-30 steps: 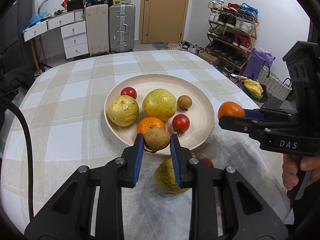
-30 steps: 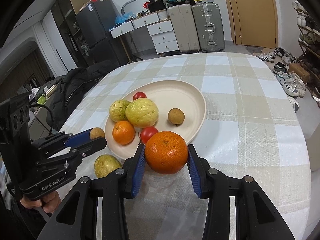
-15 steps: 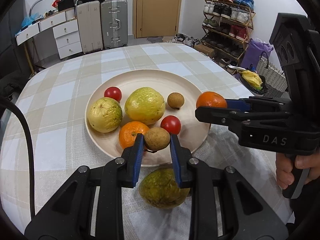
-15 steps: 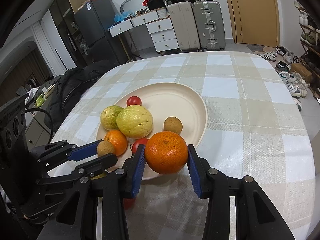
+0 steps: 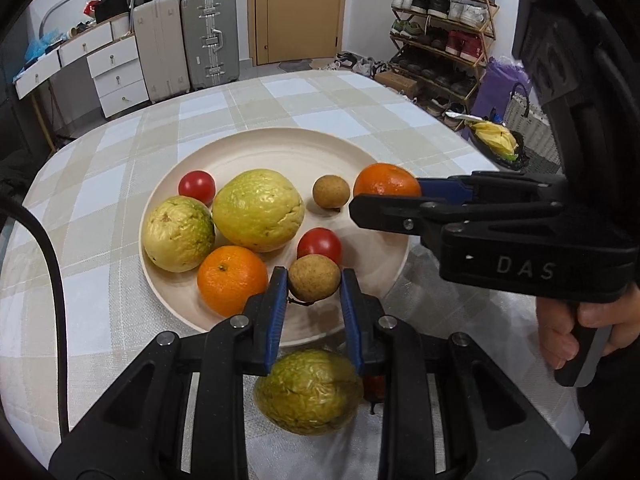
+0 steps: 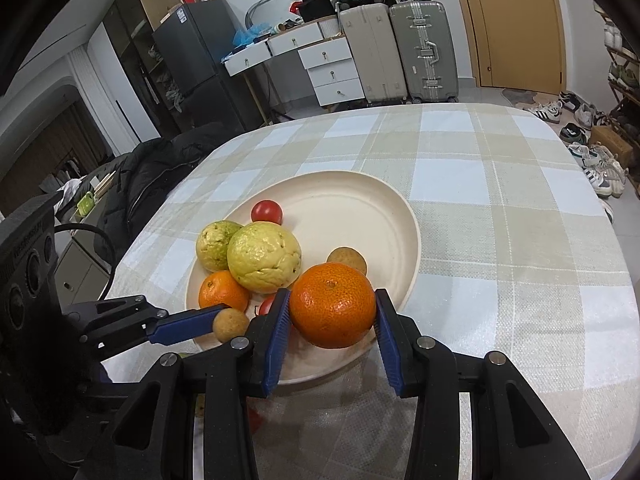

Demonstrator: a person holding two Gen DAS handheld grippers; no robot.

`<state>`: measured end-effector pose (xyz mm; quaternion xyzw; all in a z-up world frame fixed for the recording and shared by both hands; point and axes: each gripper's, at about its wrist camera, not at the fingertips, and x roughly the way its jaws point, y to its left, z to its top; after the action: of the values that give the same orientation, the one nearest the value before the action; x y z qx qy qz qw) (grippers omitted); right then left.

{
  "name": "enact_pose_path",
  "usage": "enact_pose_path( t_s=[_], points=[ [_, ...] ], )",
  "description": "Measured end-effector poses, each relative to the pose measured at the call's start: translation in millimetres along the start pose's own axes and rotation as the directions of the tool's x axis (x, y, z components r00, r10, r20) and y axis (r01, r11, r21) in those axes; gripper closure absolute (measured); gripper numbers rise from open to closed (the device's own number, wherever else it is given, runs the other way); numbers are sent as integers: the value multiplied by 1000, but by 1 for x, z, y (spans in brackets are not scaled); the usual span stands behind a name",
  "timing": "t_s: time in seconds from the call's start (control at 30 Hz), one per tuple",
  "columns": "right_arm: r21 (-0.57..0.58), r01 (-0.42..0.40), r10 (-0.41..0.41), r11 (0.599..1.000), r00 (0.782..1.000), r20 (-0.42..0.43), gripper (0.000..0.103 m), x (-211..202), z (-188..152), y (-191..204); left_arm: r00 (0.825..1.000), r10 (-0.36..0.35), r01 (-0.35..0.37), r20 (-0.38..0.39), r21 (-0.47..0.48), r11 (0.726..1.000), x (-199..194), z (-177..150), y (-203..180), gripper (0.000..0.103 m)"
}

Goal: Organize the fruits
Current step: 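Carry the pear into the plate with the left tool while the right tool places the orange there, then move both open tools back toward the remaining guava and tomato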

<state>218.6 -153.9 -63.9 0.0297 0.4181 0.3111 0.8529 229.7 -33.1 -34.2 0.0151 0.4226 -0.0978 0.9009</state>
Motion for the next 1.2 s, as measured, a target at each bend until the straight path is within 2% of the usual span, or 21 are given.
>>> enact_pose_path(
  t_s=[0.27, 0.57, 0.8, 0.93, 1.0, 1.03, 1.1, 1.17, 1.2],
  points=[
    [-33, 8, -8, 999, 1000, -12, 61, 7, 1, 4, 1000, 9, -9, -20, -29, 1000, 15, 1, 12, 79],
    [-41, 20, -20, 999, 1000, -11, 61, 9, 0, 5, 1000, 19, -20, -9, -69, 997, 21, 6, 26, 79],
    [-46, 68, -67, 997, 998, 12, 61, 4, 0, 8, 999, 26, -28, -24, -65, 997, 23, 2, 26, 79],
    [-41, 100, -98, 994, 994, 49, 54, -5, 0, 9, 1000, 24, -26, -15, -82, 996, 16, -1, 27, 77],
    [-27, 112, -109, 993, 991, 75, 52, -13, -1, 9, 1000, 15, -15, 2, -93, 996, 8, -4, 28, 74],
    [-18, 115, -113, 993, 990, 82, 47, -18, -3, 10, 1000, 14, -13, 10, -95, 995, 4, -5, 29, 70],
    [-9, 112, -110, 994, 989, 101, 32, -29, -8, 11, 999, 20, -16, 32, -100, 995, -6, -9, 29, 59],
    [-6, 99, -97, 995, 988, 122, 12, -40, -15, 14, 997, 48, -41, 68, -102, 994, -19, -13, 30, 37],
    [-2, 92, -90, 996, 987, 131, 8, -45, -19, 15, 994, 61, -52, 86, -105, 993, -26, -15, 32, 32]
  ],
)
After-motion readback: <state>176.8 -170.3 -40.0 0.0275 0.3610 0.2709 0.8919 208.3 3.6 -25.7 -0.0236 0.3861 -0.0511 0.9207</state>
